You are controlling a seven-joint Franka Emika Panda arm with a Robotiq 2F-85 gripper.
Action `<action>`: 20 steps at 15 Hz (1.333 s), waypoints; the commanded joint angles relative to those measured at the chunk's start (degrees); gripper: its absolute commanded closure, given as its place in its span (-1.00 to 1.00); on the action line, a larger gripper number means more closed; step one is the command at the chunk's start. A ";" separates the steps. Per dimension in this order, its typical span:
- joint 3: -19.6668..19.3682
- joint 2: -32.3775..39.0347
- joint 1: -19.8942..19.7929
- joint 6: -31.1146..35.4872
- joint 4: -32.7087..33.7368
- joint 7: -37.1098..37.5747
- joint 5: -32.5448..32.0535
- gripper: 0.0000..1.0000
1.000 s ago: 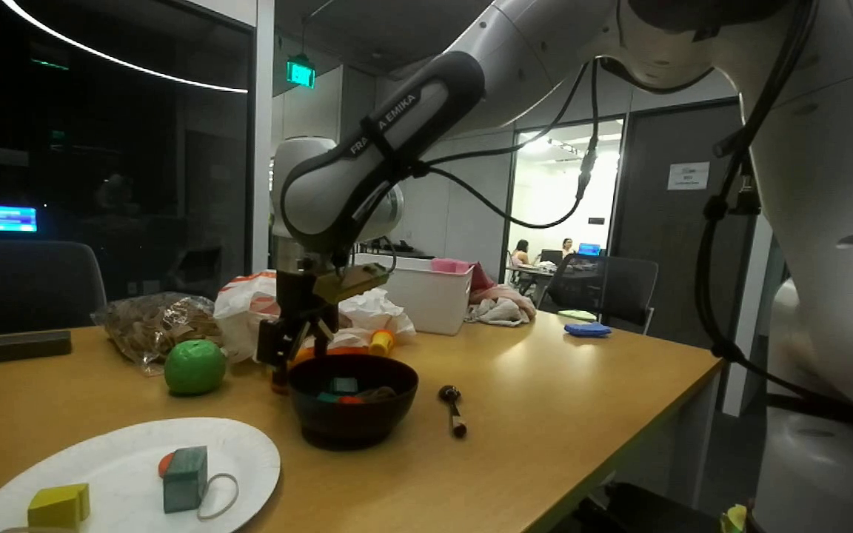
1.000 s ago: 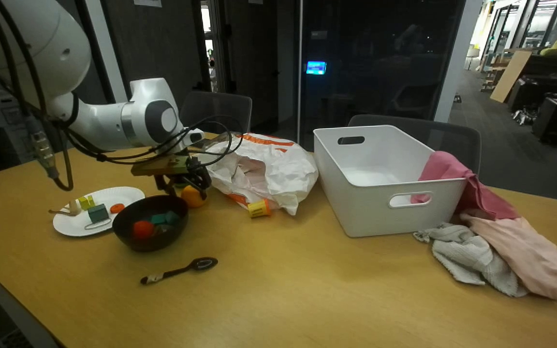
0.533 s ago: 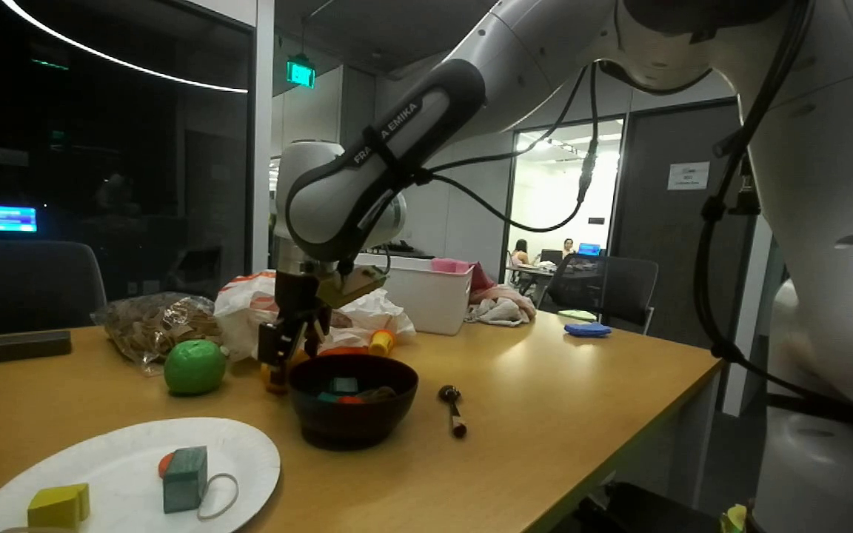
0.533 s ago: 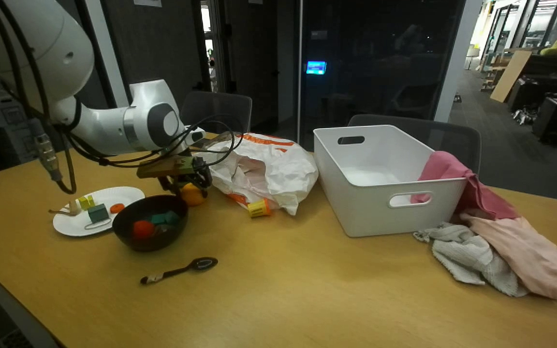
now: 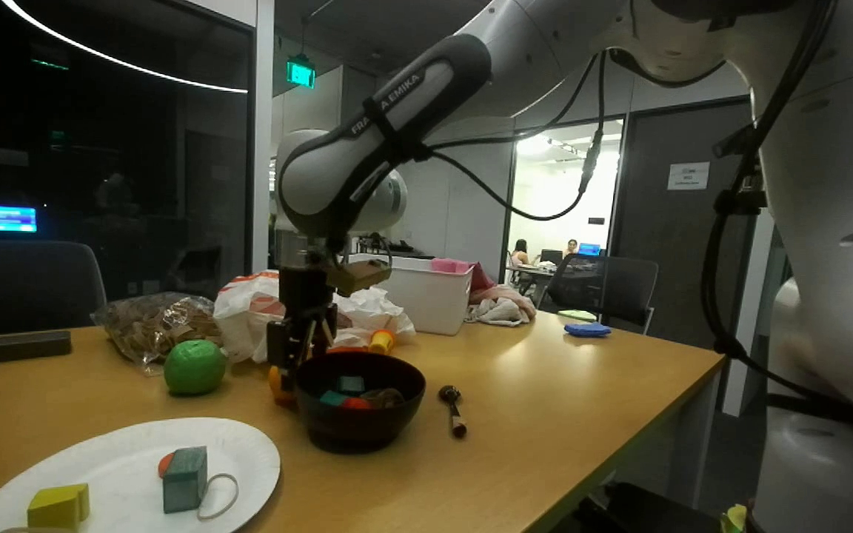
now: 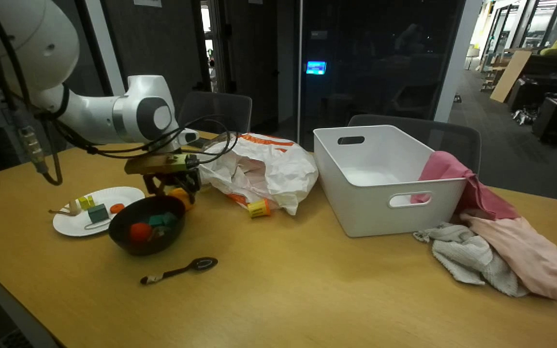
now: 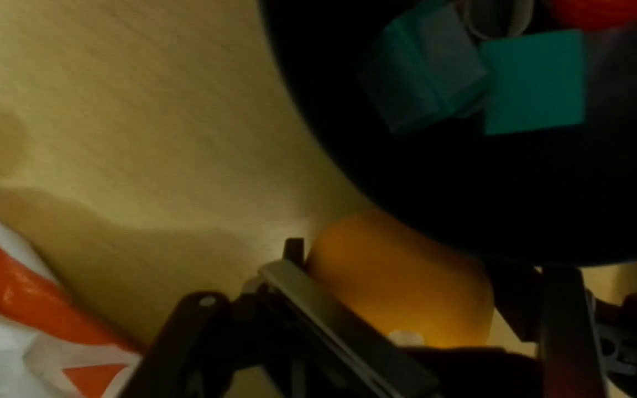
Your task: Put the orange, the apple and the yellow container in the plastic
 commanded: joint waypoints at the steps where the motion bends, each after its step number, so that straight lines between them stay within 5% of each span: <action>1: 2.73 -6.88 0.14 -7.90 -1.34 -6.17 3.77 -0.11; 8: 3.38 -12.58 2.54 0.41 -1.28 -6.52 -10.71 -0.11; 14: 1.25 -8.11 2.12 8.63 2.73 -0.28 -33.55 -0.11; 20: -1.80 -1.60 1.61 7.58 8.64 6.18 -47.16 -0.11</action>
